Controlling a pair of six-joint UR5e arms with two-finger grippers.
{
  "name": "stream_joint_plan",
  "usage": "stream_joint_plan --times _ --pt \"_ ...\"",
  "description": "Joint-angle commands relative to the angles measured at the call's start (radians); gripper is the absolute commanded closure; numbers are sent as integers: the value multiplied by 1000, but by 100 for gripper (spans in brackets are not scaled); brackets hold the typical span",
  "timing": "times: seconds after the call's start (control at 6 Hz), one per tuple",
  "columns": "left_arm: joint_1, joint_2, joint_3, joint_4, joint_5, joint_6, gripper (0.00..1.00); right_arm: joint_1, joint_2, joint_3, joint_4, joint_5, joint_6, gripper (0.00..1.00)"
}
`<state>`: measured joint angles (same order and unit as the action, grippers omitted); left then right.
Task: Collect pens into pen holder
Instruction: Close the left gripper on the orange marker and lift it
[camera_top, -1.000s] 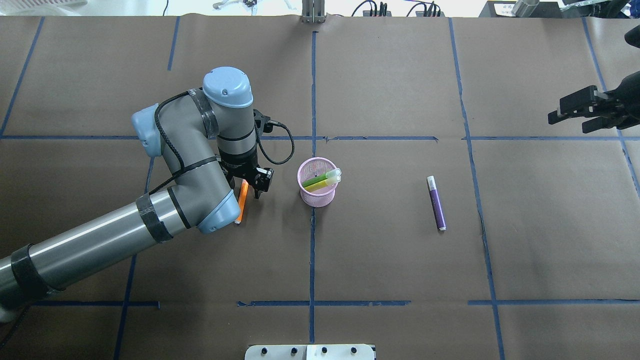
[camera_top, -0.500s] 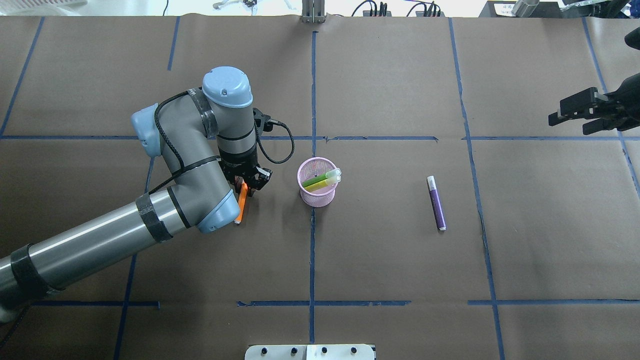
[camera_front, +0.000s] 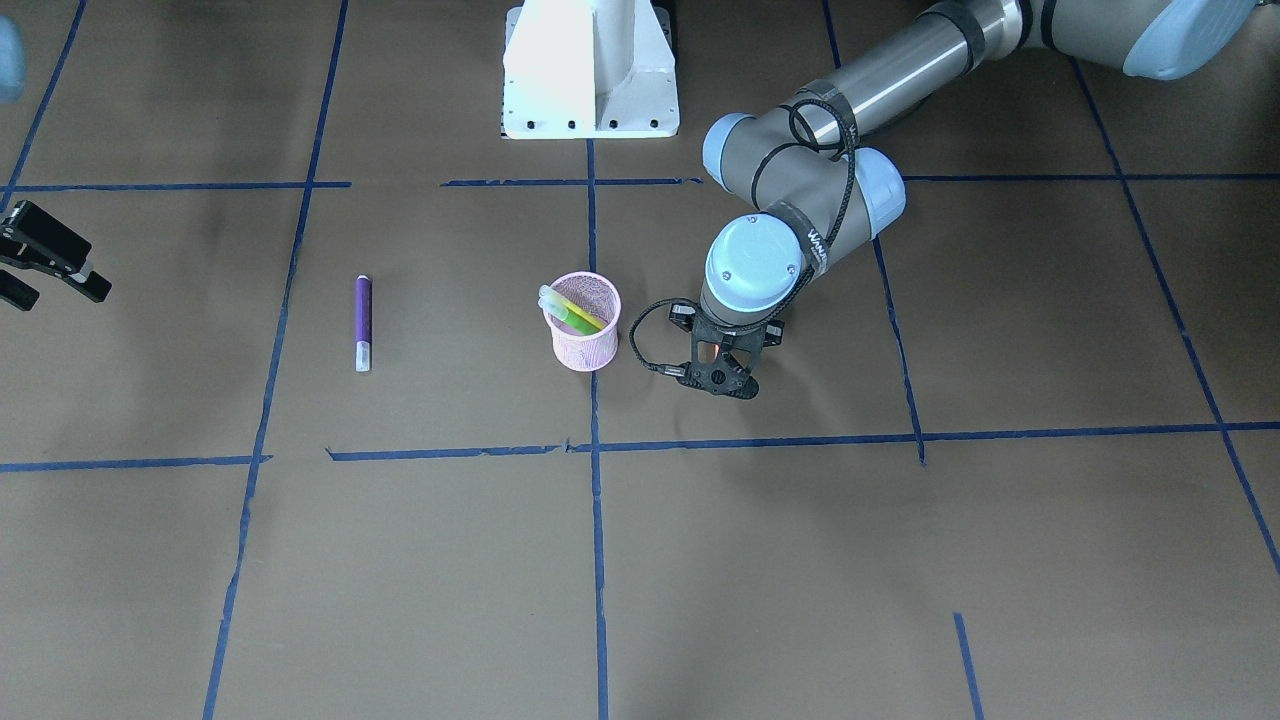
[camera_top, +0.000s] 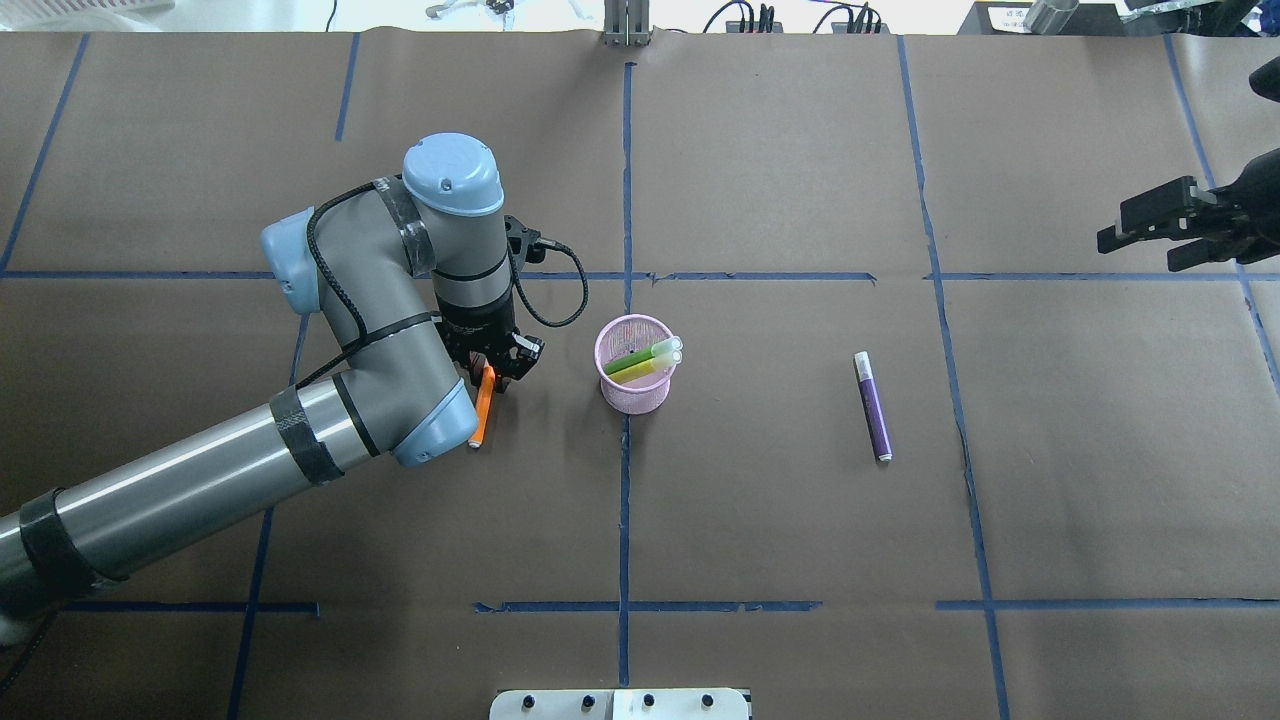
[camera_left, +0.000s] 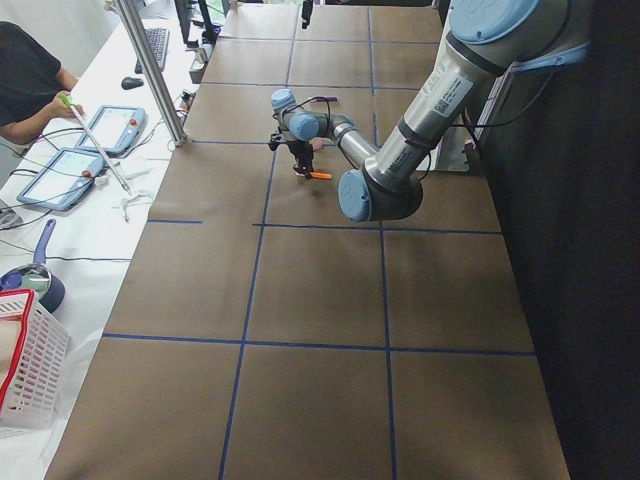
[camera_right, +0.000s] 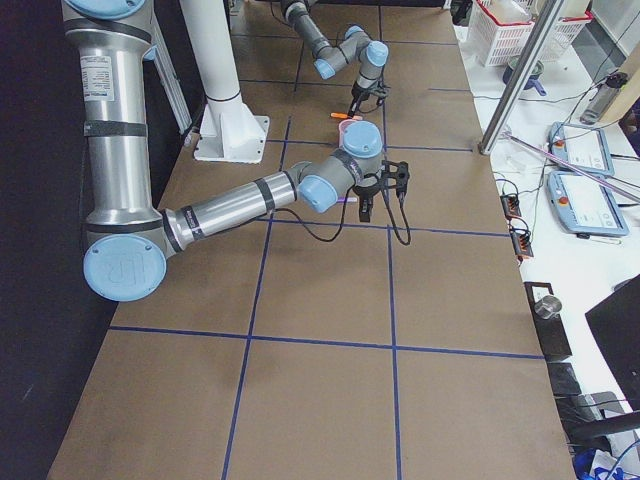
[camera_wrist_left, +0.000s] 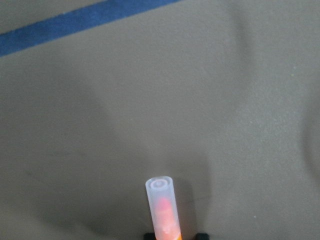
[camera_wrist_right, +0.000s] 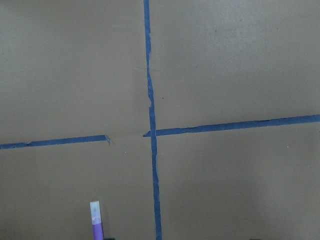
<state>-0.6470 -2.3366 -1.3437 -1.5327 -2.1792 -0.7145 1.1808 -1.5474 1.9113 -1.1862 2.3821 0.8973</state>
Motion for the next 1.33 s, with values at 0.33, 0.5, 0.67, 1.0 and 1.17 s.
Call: stream_joint_plan --times 0.33,0.5,0.67,1.0,1.17 --pt "-5 -4 -20 -6 1 -3 100 -18 -3 -9 3 -4 -1 7" --pt "-14 -4 -69 -6 13 -3 100 -20 1 -9 5 -4 0 6" --pt "-20 2 -186 -9 63 -26 100 -44 12 -9 5 -29 2 4" --pt "-1 5 -256 -298 298 -119 100 -127 33 -8 5 -96 14 2" --pt "91 60 -255 -525 552 -115 100 -142 36 -8 5 -95 15 2"
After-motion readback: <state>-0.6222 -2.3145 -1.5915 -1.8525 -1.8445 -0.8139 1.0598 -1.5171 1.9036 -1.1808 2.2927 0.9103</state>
